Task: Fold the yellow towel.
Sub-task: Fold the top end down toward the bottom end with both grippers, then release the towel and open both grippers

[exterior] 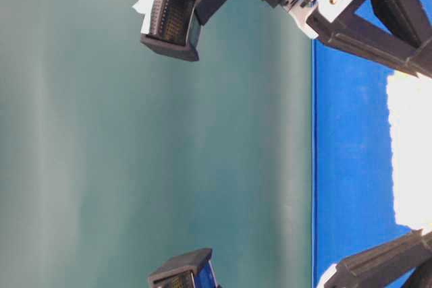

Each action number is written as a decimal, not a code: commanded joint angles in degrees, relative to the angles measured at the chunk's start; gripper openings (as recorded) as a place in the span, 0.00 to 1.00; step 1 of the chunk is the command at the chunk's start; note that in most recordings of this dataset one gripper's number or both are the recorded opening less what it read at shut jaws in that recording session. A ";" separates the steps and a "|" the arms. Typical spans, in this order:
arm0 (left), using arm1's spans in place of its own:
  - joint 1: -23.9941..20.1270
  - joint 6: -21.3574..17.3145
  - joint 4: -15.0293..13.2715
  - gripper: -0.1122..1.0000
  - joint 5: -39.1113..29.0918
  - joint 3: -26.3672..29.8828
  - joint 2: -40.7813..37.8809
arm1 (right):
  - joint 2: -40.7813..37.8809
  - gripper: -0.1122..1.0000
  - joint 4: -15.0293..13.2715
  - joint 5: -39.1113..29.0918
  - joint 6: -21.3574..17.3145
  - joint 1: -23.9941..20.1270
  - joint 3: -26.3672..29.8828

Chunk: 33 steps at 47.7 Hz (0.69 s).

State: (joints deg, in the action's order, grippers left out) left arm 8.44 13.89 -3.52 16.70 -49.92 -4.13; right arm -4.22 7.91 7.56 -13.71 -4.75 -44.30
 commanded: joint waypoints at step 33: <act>0.79 -0.70 -0.09 0.74 -5.19 0.18 8.35 | 0.62 0.80 1.41 0.09 0.09 -3.87 2.64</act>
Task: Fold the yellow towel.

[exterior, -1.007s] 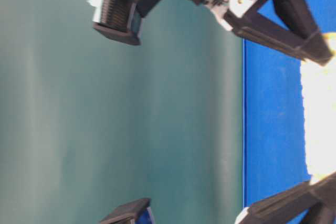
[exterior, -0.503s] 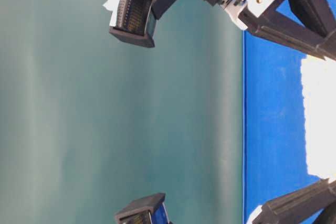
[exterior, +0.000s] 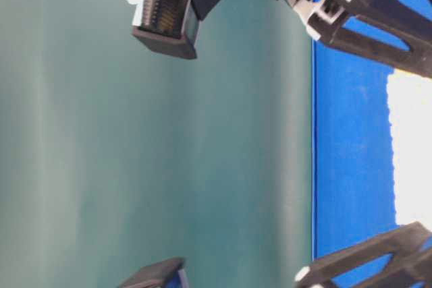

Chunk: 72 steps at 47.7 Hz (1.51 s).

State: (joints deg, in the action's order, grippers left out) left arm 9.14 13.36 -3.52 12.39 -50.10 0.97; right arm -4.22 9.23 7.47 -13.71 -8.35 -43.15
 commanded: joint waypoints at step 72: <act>-2.55 -17.05 0.18 0.73 -17.05 -25.22 65.39 | 64.60 0.77 -10.20 -20.21 2.46 6.06 -28.48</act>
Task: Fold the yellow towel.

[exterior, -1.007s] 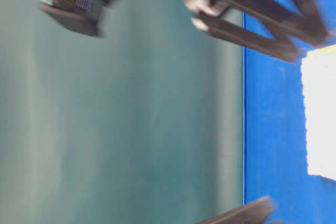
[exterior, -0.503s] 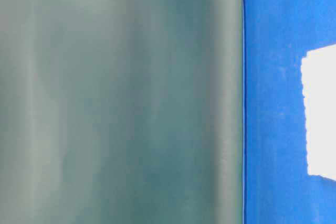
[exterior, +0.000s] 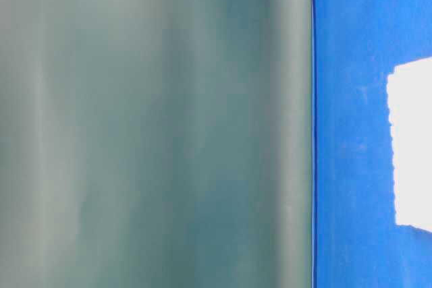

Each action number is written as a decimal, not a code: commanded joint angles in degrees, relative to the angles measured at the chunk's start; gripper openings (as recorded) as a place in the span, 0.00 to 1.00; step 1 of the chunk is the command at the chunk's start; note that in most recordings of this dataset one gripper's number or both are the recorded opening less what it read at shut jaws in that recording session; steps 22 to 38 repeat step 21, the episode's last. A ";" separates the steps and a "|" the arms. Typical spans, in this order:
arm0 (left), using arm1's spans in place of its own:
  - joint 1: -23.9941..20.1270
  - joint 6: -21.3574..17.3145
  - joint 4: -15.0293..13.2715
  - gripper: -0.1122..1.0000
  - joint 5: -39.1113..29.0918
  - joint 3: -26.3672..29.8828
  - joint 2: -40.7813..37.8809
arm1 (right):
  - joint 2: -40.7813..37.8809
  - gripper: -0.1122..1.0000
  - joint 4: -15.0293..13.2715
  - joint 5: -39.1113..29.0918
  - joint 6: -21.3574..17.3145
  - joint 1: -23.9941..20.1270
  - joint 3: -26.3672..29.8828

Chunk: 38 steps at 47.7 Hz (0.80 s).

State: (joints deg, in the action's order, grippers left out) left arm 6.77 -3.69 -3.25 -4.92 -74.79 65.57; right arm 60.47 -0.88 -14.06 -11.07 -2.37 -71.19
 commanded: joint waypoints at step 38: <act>-0.18 0.62 -0.18 0.72 0.70 -3.43 0.97 | -1.14 0.77 -0.09 5.36 -0.18 0.09 -3.60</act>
